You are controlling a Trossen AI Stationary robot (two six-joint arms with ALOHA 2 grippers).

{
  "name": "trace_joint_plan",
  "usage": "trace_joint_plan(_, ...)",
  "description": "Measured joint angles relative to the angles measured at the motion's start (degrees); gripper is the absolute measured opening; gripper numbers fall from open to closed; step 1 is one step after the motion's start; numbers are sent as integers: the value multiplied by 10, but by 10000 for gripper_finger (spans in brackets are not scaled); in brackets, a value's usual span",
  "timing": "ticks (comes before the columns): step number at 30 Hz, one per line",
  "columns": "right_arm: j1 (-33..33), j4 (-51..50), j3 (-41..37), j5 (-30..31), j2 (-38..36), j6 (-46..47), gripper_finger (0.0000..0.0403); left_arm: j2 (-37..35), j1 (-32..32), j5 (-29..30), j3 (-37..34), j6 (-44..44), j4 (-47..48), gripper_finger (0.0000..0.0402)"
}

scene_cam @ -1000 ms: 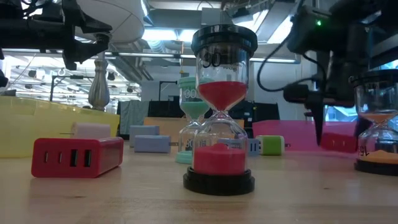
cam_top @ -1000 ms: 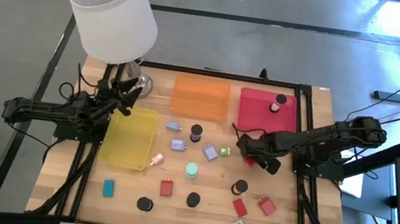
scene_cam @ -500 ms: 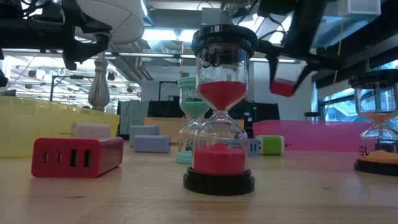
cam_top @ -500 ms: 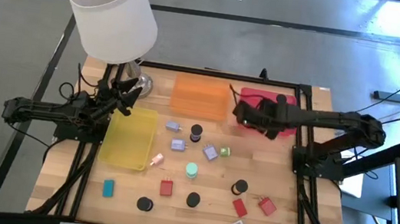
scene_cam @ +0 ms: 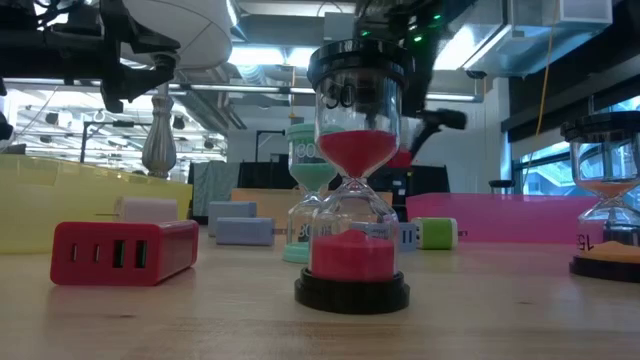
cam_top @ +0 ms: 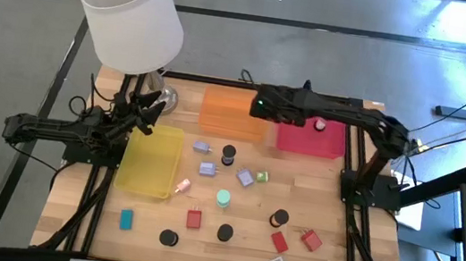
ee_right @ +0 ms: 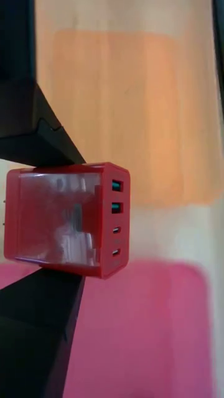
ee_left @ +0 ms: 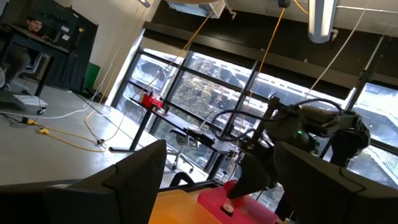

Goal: Pick & Place Office items
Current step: Put the top red charger adapter into the orange bin

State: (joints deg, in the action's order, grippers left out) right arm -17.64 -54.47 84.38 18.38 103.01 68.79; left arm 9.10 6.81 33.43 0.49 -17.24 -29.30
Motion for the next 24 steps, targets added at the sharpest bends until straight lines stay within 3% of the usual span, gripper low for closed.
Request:
trace_joint_plan(9,-5,45,77,-22,100,-97,231,0,0,0,0,0,0,294)
trace_joint_plan(24,-11,120,85,-26,178,-132,239,0,0,0,0,0,0,294)
